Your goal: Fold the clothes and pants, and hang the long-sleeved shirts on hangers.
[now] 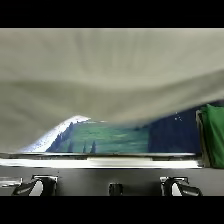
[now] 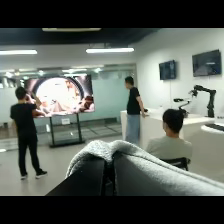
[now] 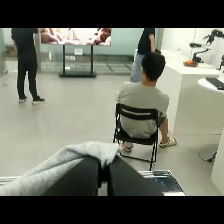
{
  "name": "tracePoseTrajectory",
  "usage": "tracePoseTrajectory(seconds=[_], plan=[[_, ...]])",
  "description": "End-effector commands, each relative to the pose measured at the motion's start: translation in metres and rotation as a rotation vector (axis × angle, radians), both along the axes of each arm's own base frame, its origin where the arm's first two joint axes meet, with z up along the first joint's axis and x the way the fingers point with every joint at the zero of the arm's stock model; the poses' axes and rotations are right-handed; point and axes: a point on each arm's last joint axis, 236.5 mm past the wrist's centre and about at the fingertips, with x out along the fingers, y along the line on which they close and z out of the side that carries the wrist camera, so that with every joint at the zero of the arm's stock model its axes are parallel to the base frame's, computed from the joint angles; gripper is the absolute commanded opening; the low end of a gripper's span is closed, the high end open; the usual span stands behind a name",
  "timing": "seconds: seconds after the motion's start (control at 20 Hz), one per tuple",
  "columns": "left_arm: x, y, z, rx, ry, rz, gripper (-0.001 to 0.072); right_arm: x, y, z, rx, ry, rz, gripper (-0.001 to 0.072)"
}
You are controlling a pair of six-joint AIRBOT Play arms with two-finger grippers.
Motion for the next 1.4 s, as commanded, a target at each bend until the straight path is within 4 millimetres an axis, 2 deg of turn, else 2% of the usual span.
tracePoseTrajectory(seconds=[0.0,0.05,0.1,0.2,0.3,0.4,0.45,0.55,0.6,0.65,0.7,0.75,0.8,0.85,0.95,1.05,1.1,1.2,1.25,1.35], plan=[[0.021,0.015,-0.014,0.025,0.068,0.065,0.0026,0.019,-0.007,-0.005,0.025,0.023,-0.005,0.0046],[0.045,0.022,-0.035,0.035,0.163,0.077,0.0026,0.04,-0.011,-0.023,0.039,0.099,-0.003,0.0046],[0.073,0.029,-0.064,0.03,0.291,0.069,0.0026,0.064,-0.015,-0.047,0.059,0.197,0.005,0.0046],[0.132,0.041,-0.135,0.014,0.55,0.029,0.0026,0.122,-0.02,-0.12,0.12,0.469,0.045,0.0046],[0.192,0.051,-0.223,-0.04,0.8,-0.024,0.0026,0.172,-0.014,-0.227,0.206,0.842,0.123,0.0046],[0.24,0.049,-0.328,-0.119,1.028,-0.07,0.0026,0.199,0.003,-0.344,0.252,1.203,0.179,0.0046],[0.255,0.045,-0.378,-0.157,1.119,-0.082,0.0026,0.21,0.015,-0.4,0.273,1.336,0.201,0.0046],[0.276,0.034,-0.483,-0.227,1.274,-0.071,0.0026,0.224,0.028,-0.499,0.328,1.496,0.166,0.0046],[0.283,0.029,-0.532,-0.266,1.344,-0.05,0.0027,0.232,0.031,-0.538,0.355,1.53,0.132,0.0046],[0.288,0.025,-0.569,-0.317,1.4,-0.025,0.0027,0.243,0.031,-0.57,0.396,1.543,0.097,0.0046],[0.299,0.024,-0.598,-0.391,1.435,0.001,0.0028,0.257,0.034,-0.592,0.44,1.536,0.075,0.0047],[0.314,0.026,-0.613,-0.466,1.433,0.019,0.0028,0.277,0.031,-0.606,0.479,1.483,0.044,0.0047],[0.333,0.03,-0.619,-0.535,1.4,0.038,0.0028,0.299,0.028,-0.608,0.51,1.403,0.024,0.0047],[0.353,0.038,-0.617,-0.565,1.351,0.06,0.0028,0.326,0.023,-0.6,0.515,1.28,0.021,0.0047],[0.384,0.048,-0.601,-0.519,1.253,0.078,0.0028,0.373,0.012,-0.57,0.501,1.039,0.029,0.0047],[0.409,0.054,-0.583,-0.458,1.173,0.08,0.0028,0.401,0.002,-0.546,0.52,0.872,0.013,0.0047],[0.418,0.057,-0.577,-0.457,1.148,0.086,0.0028,0.408,-0.001,-0.541,0.542,0.827,0.003,0.0047],[0.426,0.056,-0.586,-0.457,1.138,0.104,0.0028,0.411,-0.002,-0.546,0.555,0.818,-0.003,0.0047],[0.426,0.052,-0.599,-0.454,1.161,0.102,0.0028,0.409,-0.001,-0.557,0.558,0.847,-0.009,0.0046],[0.425,0.039,-0.632,-0.445,1.225,0.092,0.0028,0.395,0.002,-0.593,0.604,0.961,-0.042,0.0047]])
